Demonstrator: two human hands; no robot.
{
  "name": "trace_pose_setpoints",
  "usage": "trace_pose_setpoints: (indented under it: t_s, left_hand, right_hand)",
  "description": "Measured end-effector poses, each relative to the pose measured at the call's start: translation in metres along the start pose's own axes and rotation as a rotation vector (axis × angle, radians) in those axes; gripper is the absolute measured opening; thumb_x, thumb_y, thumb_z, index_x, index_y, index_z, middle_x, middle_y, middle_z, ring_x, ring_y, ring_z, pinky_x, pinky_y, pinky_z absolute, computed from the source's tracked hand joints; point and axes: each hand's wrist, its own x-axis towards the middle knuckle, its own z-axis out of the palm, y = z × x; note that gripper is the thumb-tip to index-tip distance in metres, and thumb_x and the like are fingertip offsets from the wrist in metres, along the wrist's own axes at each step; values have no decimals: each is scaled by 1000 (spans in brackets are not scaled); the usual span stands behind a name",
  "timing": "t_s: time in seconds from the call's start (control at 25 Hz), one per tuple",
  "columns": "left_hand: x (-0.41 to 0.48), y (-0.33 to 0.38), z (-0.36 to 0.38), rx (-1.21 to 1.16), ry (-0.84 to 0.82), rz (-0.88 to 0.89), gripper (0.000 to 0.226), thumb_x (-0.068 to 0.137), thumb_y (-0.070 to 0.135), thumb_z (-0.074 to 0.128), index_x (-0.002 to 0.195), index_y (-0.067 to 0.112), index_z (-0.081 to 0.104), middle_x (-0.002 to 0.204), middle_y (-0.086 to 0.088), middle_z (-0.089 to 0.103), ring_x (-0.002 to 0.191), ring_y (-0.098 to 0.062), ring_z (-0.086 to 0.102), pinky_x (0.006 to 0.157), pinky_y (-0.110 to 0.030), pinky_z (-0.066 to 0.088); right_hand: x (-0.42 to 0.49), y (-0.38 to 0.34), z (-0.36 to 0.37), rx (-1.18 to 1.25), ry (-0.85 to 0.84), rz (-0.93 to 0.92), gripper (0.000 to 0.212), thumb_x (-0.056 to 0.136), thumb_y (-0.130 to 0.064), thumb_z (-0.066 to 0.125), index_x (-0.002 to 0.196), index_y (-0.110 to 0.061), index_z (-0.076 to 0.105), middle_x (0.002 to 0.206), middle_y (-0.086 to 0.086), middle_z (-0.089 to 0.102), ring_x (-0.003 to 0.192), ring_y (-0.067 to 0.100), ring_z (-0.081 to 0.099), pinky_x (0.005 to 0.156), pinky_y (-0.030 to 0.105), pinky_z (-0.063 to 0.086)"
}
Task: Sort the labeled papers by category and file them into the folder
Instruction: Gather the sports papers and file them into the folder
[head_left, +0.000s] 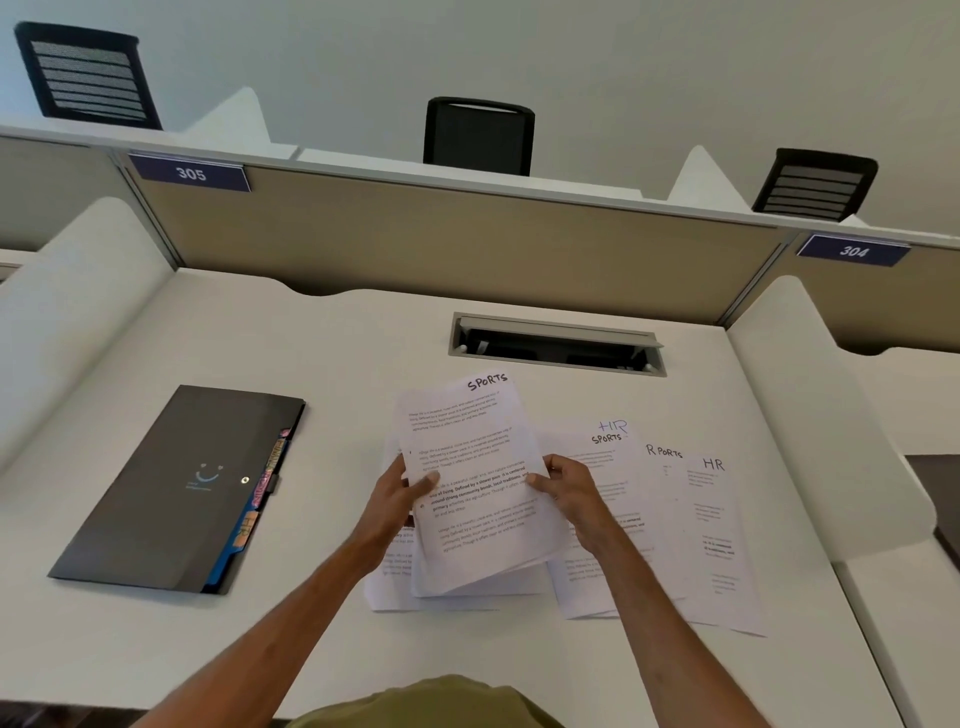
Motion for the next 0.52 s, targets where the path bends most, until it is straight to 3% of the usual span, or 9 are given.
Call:
trace_pose_setpoints:
  t_s: [0.12, 0.24, 0.36, 0.52]
  left_hand:
    - [-1, -4, -2, 25, 6, 33, 47, 106, 8, 60, 147, 30, 54, 131, 3, 76, 108, -20, 78, 76, -36, 66]
    - [-3, -4, -2, 6, 14, 45, 46, 107, 7, 60, 145, 31, 56, 129, 4, 77, 109, -22, 78, 79, -38, 67]
    - [-2, -7, -4, 3, 28, 44, 44, 107, 9, 61, 144, 33, 57, 127, 4, 77, 109, -23, 78, 81, -39, 67]
    - [2, -16, -9, -7, 60, 30, 42, 106, 16, 64, 146, 28, 57, 129, 3, 76, 110, -23, 77, 86, -42, 66]
  right_hand:
    - [4, 4, -10, -98, 58, 3, 10, 94, -19, 76, 104, -18, 75, 105, 5, 79, 93, 21, 74, 75, 32, 57]
    - [8, 19, -41, -445, 335, -15, 13, 92, -22, 75, 105, -24, 71, 110, -3, 74, 107, 22, 70, 85, 33, 54]
    - [2, 38, -76, -827, 515, 134, 39, 92, -28, 71, 129, -19, 62, 130, 8, 59, 126, 30, 53, 99, 44, 45]
    - [-13, 60, -101, -1009, 552, 293, 67, 88, -46, 75, 138, -10, 50, 137, 16, 50, 131, 35, 44, 104, 51, 42]
